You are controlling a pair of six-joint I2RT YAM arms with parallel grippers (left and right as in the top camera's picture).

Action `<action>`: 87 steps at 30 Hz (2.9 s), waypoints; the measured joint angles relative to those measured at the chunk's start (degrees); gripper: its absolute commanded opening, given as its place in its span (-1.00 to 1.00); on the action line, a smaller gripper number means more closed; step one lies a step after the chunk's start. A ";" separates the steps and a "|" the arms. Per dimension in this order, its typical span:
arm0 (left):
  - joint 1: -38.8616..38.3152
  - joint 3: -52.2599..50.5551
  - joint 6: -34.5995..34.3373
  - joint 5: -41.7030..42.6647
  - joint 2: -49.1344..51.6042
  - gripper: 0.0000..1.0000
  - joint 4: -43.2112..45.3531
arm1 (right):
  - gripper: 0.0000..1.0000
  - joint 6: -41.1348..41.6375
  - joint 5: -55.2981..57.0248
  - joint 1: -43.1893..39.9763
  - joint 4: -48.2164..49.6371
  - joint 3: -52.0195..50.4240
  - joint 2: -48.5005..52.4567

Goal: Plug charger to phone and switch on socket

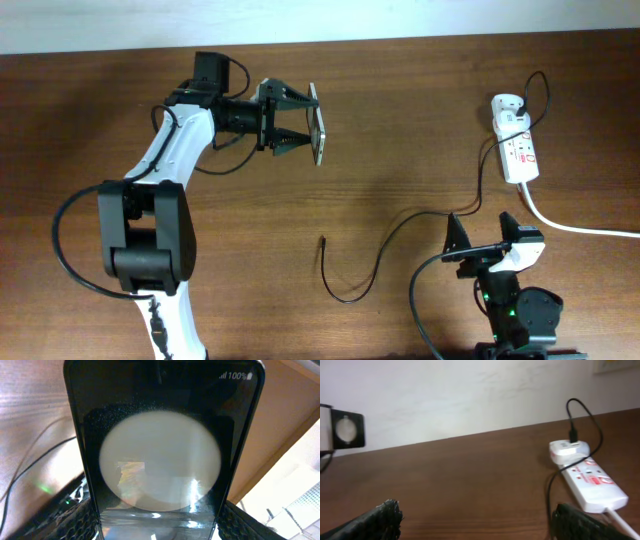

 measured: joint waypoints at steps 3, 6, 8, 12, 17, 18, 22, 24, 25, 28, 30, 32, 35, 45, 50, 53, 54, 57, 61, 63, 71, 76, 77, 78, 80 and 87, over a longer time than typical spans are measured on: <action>0.00 0.00 -0.04 -1.68 0.00 -1.00 0.13 | 0.97 0.46 -1.40 0.00 -5.31 6.23 3.13; 0.00 0.02 -0.98 -4.00 0.07 -1.00 3.02 | 0.97 0.50 -5.25 0.04 -7.37 18.36 16.72; 0.00 0.04 -3.32 -6.03 0.17 -1.00 4.72 | 0.97 0.57 -9.25 0.07 -7.48 25.22 26.16; 0.00 0.11 -8.31 -10.91 0.26 -1.00 6.03 | 0.97 0.79 -18.36 0.22 -7.63 37.42 47.50; -0.02 0.11 -11.89 -13.73 0.28 -1.00 7.52 | 0.97 1.33 -24.22 6.12 -2.40 42.56 63.89; -0.24 0.11 -12.83 -14.56 0.28 -1.00 7.52 | 0.97 1.33 -24.46 7.56 -1.40 42.71 64.92; -2.51 0.11 -15.06 -17.07 0.28 -1.00 8.59 | 0.97 1.36 -24.41 12.48 1.16 42.77 68.19; -4.44 0.11 -16.94 -17.79 0.28 -1.00 11.47 | 0.97 1.38 -24.44 13.62 1.18 42.77 70.42; -5.46 0.11 -17.88 -17.84 0.31 -1.00 12.37 | 0.97 1.46 -24.46 14.23 1.68 42.77 70.97; -7.17 0.11 -20.28 -18.38 0.37 -1.00 14.80 | 0.97 4.13 -24.44 14.78 5.97 42.84 71.17; -8.09 0.11 -20.96 -18.88 0.37 -1.00 15.58 | 0.97 5.57 -24.41 14.80 7.78 42.88 71.17; -9.35 0.11 -22.05 -19.47 0.37 -1.00 16.02 | 0.97 7.28 -24.41 14.80 8.07 42.88 71.17; -11.67 0.11 -22.73 -19.54 0.37 -1.00 16.06 | 0.97 7.98 -23.28 14.80 8.04 42.88 71.36; -16.81 0.11 -25.92 -19.69 0.37 -1.00 17.55 | 0.56 9.09 -20.76 14.80 8.15 42.88 77.24; -18.10 0.11 -26.14 -19.74 0.37 -1.00 17.55 | 0.08 9.14 -19.02 14.84 8.83 42.88 77.24; -18.43 0.11 -26.93 -19.91 0.37 -1.00 17.55 | 0.08 9.40 -17.49 14.84 8.96 42.88 77.24; -18.51 0.11 -27.43 -20.09 0.37 -1.00 17.55 | 0.03 9.46 -17.03 14.84 8.96 42.88 77.24; -19.41 0.11 -30.69 -21.20 0.37 -1.00 17.55 | -0.21 10.14 -15.91 14.82 8.92 42.88 77.24; -19.45 0.11 -32.52 -21.18 0.37 -1.00 17.57 | -0.59 10.56 -13.97 14.60 8.81 42.86 77.31; -19.45 0.11 -32.57 -21.20 0.37 -1.00 17.57 | -0.71 10.51 -13.09 14.45 8.59 42.86 77.35; -19.32 0.26 -32.87 -21.07 0.37 0.98 17.77 | -0.92 11.63 -11.45 14.08 8.33 42.86 77.37; -18.69 0.52 -32.87 -19.58 0.37 0.98 17.90 | -0.92 10.67 -13.40 14.84 8.94 42.75 77.50; -17.92 0.52 -32.46 -18.45 0.37 0.98 17.90 | -0.92 10.67 -12.92 14.84 9.09 42.75 77.50; -16.92 0.52 -32.04 -17.59 0.37 0.98 17.90 | -0.92 10.67 -12.02 14.84 9.07 42.75 77.50; -13.92 0.52 -30.03 -15.21 0.37 0.98 17.92 | -0.92 10.62 -9.25 14.84 9.07 42.75 77.50; -4.50 0.52 -16.90 -6.82 0.37 0.98 17.92 | -0.92 36.54 -3.80 10.71 9.90 42.75 77.50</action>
